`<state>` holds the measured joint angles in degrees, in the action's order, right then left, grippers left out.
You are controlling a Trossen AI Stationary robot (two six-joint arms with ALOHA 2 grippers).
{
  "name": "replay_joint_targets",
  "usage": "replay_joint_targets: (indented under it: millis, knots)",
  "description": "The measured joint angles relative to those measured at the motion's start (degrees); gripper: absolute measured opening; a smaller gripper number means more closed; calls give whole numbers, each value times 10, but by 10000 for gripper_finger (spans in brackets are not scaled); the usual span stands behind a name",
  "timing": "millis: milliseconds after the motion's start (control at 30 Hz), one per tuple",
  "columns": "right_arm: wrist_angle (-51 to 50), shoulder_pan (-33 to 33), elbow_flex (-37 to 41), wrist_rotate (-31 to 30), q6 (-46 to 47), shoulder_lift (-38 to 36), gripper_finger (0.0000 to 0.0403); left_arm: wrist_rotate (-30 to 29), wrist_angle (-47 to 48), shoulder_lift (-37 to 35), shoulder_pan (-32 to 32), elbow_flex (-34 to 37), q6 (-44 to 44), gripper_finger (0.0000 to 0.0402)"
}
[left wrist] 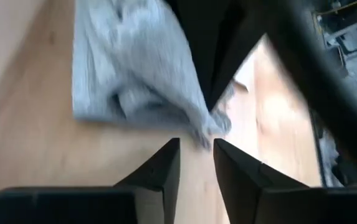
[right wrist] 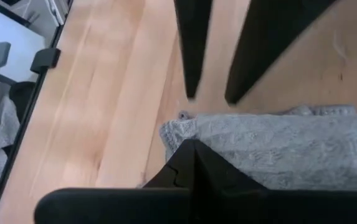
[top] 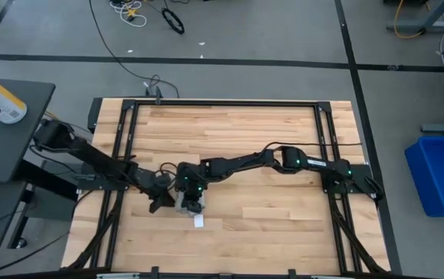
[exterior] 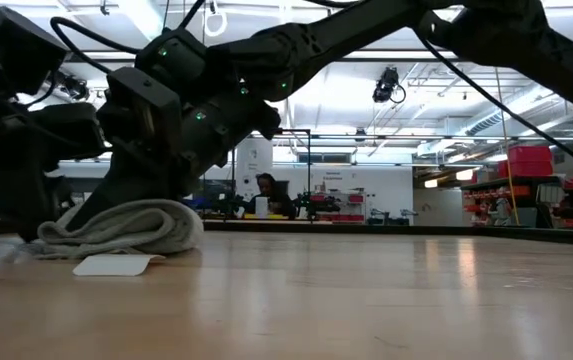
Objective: Fold microfiber towels
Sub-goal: Fold the gray towel, then return to Home Position
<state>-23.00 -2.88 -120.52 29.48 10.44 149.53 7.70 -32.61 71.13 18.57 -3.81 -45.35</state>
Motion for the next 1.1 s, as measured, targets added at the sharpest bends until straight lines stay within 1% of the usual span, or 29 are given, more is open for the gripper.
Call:
replay_joint_targets:
  millis: [133, 267, 400, 467, 533, 600, 733, 833, 900, 1000, 1100]
  knots:
    - [4, 7, 1, 16, 0, 1, 0, 30, 80, -78, 0, 2, -19, 116]
    - [8, 8, 1, 22, -5, 2, 0, 47, 122, -170, 0, 2, -22, 119]
    - [18, 9, 2, 22, -9, 2, 1, 29, 128, -258, 0, 0, -7, 119]
    - [23, 10, 3, 31, -7, -3, 11, 16, 150, -294, 0, 0, 0, 117]
    - [26, 9, 3, 30, 4, -9, 32, 4, 179, -324, 0, 0, 6, 115]
    - [25, 7, 5, 17, 14, -20, 64, -6, 201, -348, 0, 0, 10, 114]
    - [35, -1, 6, -18, 9, -54, 148, -22, 213, -377, 0, -1, 22, 115]
    - [38, -3, 6, -23, 0, -85, 211, -29, 213, -388, -1, -1, 39, 114]
    - [37, -2, 5, -22, 0, -105, 244, -38, 216, -394, -1, -1, 50, 114]
    - [21, 3, 4, -19, -5, -142, 273, -56, 216, -398, -1, -1, 58, 114]
    - [15, 14, 1, -16, -2, -162, 279, -65, 216, -398, -1, -2, 61, 114]
